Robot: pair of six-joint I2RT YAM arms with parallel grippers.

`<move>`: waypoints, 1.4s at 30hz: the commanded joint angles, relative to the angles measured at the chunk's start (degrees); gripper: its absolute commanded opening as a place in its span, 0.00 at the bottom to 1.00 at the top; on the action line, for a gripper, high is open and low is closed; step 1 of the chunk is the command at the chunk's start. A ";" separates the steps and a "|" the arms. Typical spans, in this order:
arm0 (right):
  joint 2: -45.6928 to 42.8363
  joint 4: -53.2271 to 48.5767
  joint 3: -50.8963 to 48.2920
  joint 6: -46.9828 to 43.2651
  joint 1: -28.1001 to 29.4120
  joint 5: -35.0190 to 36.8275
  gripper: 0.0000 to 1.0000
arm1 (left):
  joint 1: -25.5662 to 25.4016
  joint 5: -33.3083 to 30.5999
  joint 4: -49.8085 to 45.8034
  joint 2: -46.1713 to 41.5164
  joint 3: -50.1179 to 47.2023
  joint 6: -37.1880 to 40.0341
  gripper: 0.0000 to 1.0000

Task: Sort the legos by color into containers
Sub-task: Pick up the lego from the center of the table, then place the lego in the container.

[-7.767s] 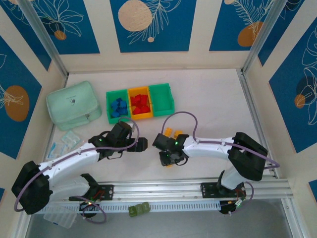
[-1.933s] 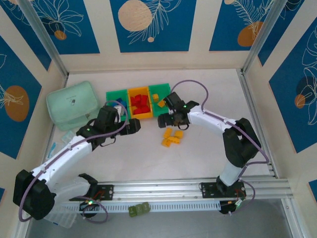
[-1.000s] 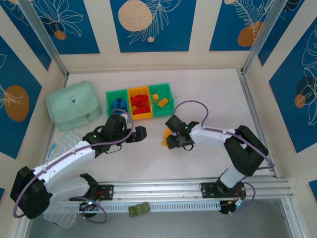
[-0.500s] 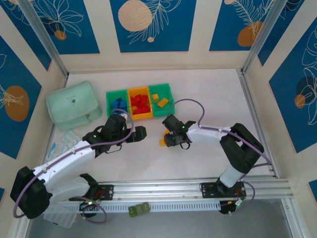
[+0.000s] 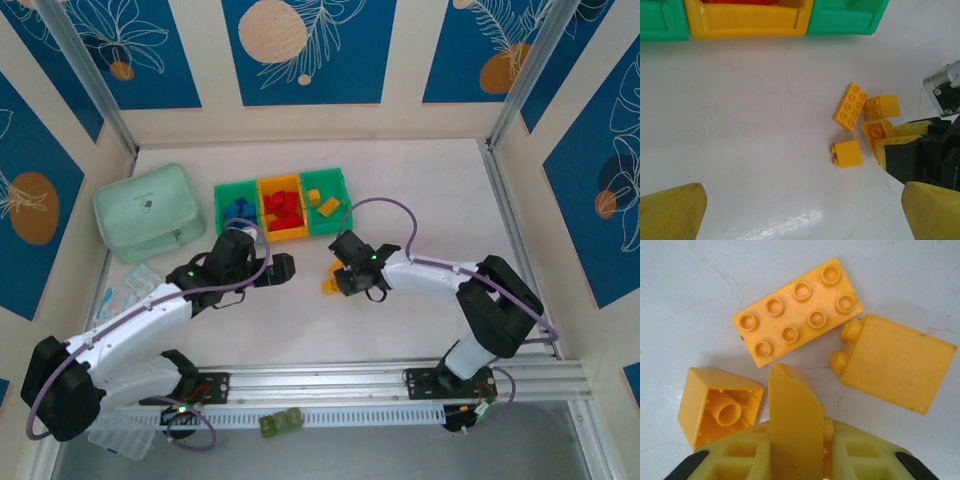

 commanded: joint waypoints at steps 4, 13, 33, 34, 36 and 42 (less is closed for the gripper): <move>-5.95 -3.54 5.67 -1.10 -1.90 -2.22 0.23 | 1.57 -2.48 -5.38 0.97 7.14 5.00 0.99; 4.72 0.20 20.53 -4.45 -9.09 0.24 0.23 | 7.27 0.20 -4.77 4.87 12.09 8.04 0.99; 31.75 -3.14 53.84 -9.02 -15.95 -0.28 0.48 | 12.53 1.53 -3.34 6.03 12.16 7.88 0.99; 30.69 -3.02 53.21 -9.32 -15.94 -0.97 0.50 | 12.51 1.46 -3.64 5.94 12.33 8.02 0.99; 28.20 -4.04 51.75 -9.32 -15.77 -1.74 0.50 | 12.48 1.27 -4.41 5.77 12.69 8.00 0.99; 16.58 -3.40 38.31 -6.02 -15.58 -5.55 0.56 | 12.35 3.82 -3.49 3.84 11.18 7.83 0.99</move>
